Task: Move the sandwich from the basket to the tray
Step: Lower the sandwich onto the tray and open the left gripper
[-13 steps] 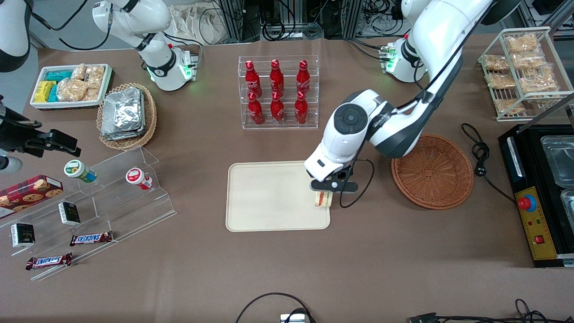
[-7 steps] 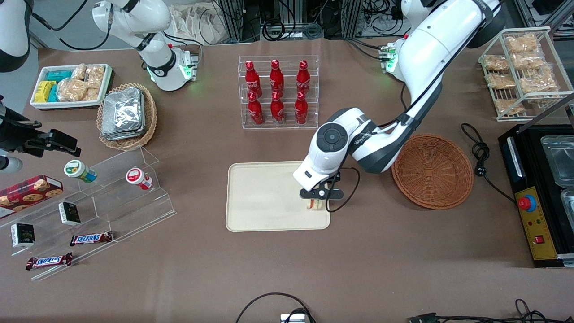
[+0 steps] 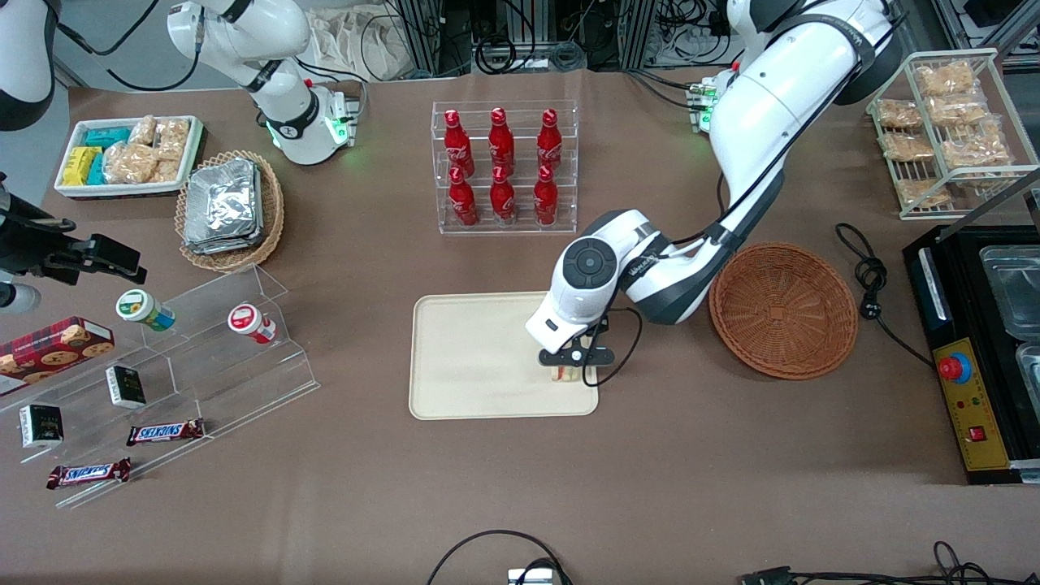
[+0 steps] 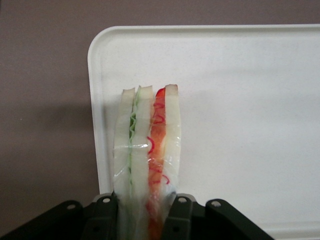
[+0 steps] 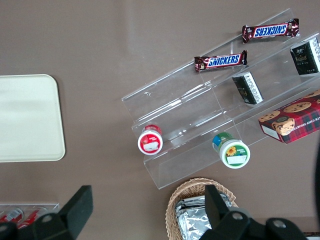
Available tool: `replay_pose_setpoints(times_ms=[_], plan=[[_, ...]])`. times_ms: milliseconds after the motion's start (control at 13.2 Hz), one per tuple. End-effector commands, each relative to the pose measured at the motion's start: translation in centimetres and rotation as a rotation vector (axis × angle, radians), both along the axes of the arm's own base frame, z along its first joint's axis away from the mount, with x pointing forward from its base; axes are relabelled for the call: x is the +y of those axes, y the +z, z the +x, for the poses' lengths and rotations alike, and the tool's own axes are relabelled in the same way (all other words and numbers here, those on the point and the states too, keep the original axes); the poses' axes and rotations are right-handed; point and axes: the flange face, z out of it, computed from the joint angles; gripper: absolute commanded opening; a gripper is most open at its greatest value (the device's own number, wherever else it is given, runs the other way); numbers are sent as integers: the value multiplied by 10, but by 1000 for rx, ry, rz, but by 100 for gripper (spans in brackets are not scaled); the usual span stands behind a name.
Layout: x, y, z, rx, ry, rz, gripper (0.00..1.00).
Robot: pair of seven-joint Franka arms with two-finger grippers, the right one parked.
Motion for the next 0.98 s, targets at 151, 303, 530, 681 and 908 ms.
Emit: replay_pose_setpoints(times_ms=[151,303,530,681,908], plan=[[-32,-22,-12,-32,-24,22,31],[-35,-25,-14,-33,-15,26,31],[-35,-26,-15,-31,-15,27,46],[-34,-32,-16,-25,-17,32,64],[-41,-35,-22,-35,-23,43,67]])
